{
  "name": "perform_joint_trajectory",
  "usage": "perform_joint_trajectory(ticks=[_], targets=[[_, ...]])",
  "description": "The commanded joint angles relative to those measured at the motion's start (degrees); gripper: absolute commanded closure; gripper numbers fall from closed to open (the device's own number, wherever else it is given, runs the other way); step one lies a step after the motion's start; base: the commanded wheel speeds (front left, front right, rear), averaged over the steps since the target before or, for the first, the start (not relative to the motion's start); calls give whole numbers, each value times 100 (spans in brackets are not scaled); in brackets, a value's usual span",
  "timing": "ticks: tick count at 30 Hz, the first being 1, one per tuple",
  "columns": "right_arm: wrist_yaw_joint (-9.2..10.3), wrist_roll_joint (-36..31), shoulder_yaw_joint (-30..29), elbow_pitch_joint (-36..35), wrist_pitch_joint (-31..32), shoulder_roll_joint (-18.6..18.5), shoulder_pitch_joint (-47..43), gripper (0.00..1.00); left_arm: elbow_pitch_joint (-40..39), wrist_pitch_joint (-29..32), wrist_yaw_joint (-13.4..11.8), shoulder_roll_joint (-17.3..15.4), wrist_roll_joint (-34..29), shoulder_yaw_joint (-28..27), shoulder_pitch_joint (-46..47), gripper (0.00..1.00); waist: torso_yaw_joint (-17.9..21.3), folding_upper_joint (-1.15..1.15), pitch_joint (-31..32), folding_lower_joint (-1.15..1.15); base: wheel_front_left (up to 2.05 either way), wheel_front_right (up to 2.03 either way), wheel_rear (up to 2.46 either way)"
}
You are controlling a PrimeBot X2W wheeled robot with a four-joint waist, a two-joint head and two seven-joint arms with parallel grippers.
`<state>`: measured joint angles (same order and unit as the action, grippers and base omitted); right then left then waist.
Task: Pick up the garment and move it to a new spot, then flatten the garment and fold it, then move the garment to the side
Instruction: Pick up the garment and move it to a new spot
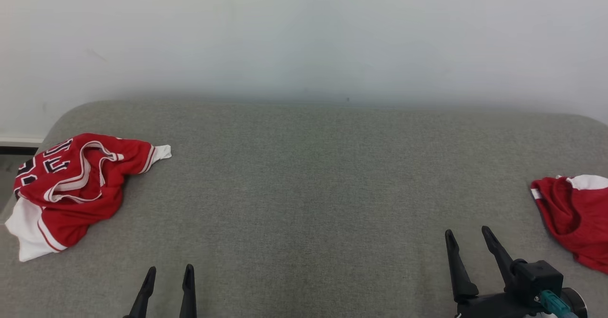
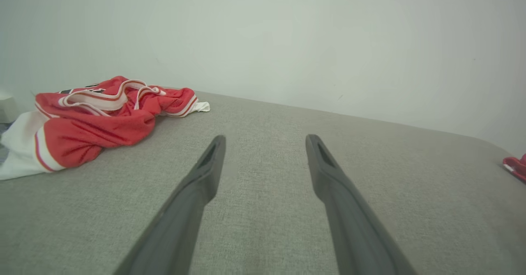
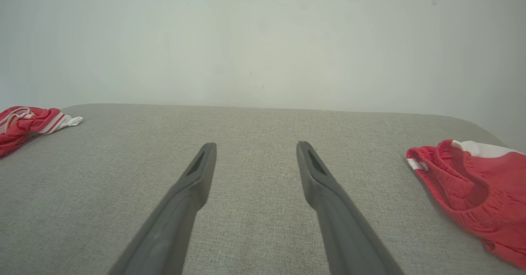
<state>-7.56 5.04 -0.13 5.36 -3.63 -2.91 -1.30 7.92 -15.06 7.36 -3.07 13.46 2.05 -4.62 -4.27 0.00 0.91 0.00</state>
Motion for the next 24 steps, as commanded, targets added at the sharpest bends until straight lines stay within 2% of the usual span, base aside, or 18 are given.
perform_joint_trajectory(ticks=[1, 19, 24], targets=[[13, 59, 23, 10, -27, 4, -73, 0, 49, -18, 9, 7, -22, -1, 46, 0, -296, 0, 31, 0, 0, 0, 0], [13, 313, 132, 145, -105, 3, -230, 0, 80, -18, 10, -137, -70, -127, -144, 0, -2271, 0, 207, 0, 0, 0, 0], [13, 270, 354, 194, -73, 3, -4, 0, -55, -18, -8, -116, 8, -291, -277, 0, -2482, 0, 90, 0, 0, 0, 0]])
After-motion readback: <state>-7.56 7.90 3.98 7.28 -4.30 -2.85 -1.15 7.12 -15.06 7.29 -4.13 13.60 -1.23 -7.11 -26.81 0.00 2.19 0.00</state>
